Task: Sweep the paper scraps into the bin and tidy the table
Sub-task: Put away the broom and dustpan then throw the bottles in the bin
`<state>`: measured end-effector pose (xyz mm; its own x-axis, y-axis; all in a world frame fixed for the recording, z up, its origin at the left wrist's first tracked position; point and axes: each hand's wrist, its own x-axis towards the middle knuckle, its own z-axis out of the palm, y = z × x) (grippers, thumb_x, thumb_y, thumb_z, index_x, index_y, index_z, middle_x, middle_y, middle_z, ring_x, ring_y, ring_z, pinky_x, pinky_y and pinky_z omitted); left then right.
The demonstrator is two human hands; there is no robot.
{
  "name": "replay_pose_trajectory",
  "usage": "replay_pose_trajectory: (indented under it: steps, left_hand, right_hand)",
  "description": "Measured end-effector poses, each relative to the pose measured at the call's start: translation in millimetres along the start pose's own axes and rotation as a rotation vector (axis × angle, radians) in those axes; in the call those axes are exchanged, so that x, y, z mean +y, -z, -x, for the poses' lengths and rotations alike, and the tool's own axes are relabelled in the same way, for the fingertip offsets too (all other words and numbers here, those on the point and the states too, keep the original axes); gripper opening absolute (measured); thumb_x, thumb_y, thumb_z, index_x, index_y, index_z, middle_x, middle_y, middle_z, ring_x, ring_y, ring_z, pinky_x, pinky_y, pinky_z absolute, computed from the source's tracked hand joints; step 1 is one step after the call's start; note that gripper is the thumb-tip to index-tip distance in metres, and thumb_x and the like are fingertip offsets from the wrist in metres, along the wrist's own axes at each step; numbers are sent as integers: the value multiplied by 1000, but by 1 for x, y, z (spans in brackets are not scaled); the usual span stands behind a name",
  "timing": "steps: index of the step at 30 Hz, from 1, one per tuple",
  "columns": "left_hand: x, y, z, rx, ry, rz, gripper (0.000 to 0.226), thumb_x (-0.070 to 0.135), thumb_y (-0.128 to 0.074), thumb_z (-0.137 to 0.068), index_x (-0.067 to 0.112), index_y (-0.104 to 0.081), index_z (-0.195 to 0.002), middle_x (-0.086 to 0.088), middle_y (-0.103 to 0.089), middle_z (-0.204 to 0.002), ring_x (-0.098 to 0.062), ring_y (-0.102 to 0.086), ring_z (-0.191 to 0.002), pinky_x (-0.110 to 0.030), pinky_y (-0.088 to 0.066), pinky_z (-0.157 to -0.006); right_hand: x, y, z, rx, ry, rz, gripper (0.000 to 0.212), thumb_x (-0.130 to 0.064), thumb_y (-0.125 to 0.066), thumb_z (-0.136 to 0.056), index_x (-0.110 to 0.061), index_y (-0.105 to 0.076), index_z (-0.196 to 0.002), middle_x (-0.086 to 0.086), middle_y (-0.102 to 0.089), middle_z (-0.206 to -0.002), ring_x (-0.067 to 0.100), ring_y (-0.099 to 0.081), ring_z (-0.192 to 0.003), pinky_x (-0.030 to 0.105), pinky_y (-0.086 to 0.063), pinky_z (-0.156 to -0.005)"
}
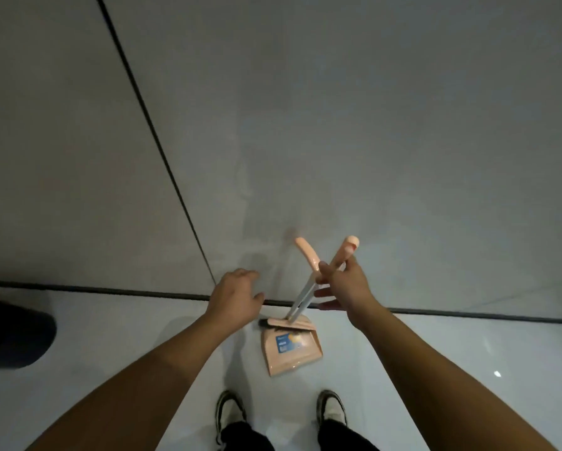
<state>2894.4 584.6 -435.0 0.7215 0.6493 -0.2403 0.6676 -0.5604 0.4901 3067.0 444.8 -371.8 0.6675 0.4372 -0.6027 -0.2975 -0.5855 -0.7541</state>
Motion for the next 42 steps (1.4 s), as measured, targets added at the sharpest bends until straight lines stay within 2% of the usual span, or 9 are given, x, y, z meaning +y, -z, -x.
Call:
replay_pose_trajectory:
  steps: [3,6,7,9,11,16,26,33,42]
  left_hand:
    - [28,-9,-5,-66,-116,-22,47,36,-64,-85,18,-60,-127,-6,-59,-126,-26,-52,-116,-34,-47,-96]
    - [71,-17,-2,-130,-260,-68,41,38,-64,-83,22,-64,-120,-3,-63,-120,-25,-57,-112,-34,-49,-91]
    - [86,-20,-1,-145,-304,-81,40,39,-64,-82,23,-65,-119,-3,-63,-120,-26,-58,-111,-35,-49,-91]
    - [123,-29,7,-173,-393,-101,39,39,-64,-82,26,-65,-118,-2,-63,-123,-25,-58,-113,-36,-49,-92]
    - [165,-43,18,-188,-509,-127,39,39,-64,-83,24,-65,-119,-2,-64,-122,-23,-57,-114,-35,-48,-95]
    - [289,-95,67,-201,-740,-178,45,41,-62,-86,23,-60,-127,-1,-61,-127,-23,-54,-117,-35,-46,-97]
    - [523,-252,231,-397,-1186,-281,56,45,-57,-90,26,-44,-141,2,-45,-142,-20,-39,-130,-36,-38,-105]
    - [624,-358,353,-606,-1453,-301,57,44,-58,-90,27,-43,-142,2,-42,-145,-20,-38,-132,-34,-38,-105]
    - [732,-486,483,-861,-1809,-376,58,44,-58,-89,25,-44,-142,0,-42,-146,-21,-37,-132,-34,-38,-106]
  right_hand:
    - [18,20,14,82,-26,20,71,-32,-65,-94,-30,-25,-153,13,-62,-122,26,-70,-88,36,-62,-61]
    - [40,52,34,165,-11,24,67,-31,-66,-93,-25,-33,-151,4,-63,-104,20,-66,-90,38,-61,-78]
    - [49,65,42,188,-4,29,66,-32,-66,-92,-25,-36,-150,4,-64,-108,20,-65,-95,40,-58,-86]
    - [70,94,62,240,-3,33,65,-35,-68,-90,-26,-40,-148,9,-60,-129,23,-60,-112,37,-51,-97]
    - [94,126,85,298,-5,29,67,-36,-69,-89,-27,-40,-148,9,-55,-138,23,-56,-121,33,-47,-97]
    - [167,220,151,434,-42,-40,69,-33,-69,-89,-28,-37,-150,7,-48,-147,24,-53,-126,34,-46,-100]
    - [343,398,319,833,-224,-175,69,-35,-67,-89,-29,-37,-150,4,-45,-148,22,-53,-125,31,-46,-97]
    - [447,450,420,1090,-413,-370,69,-33,-65,-89,-29,-36,-151,1,-42,-149,21,-50,-127,32,-46,-98]
    - [552,504,493,1380,-645,-604,69,-34,-65,-89,-28,-36,-151,0,-39,-151,21,-44,-133,32,-43,-102]
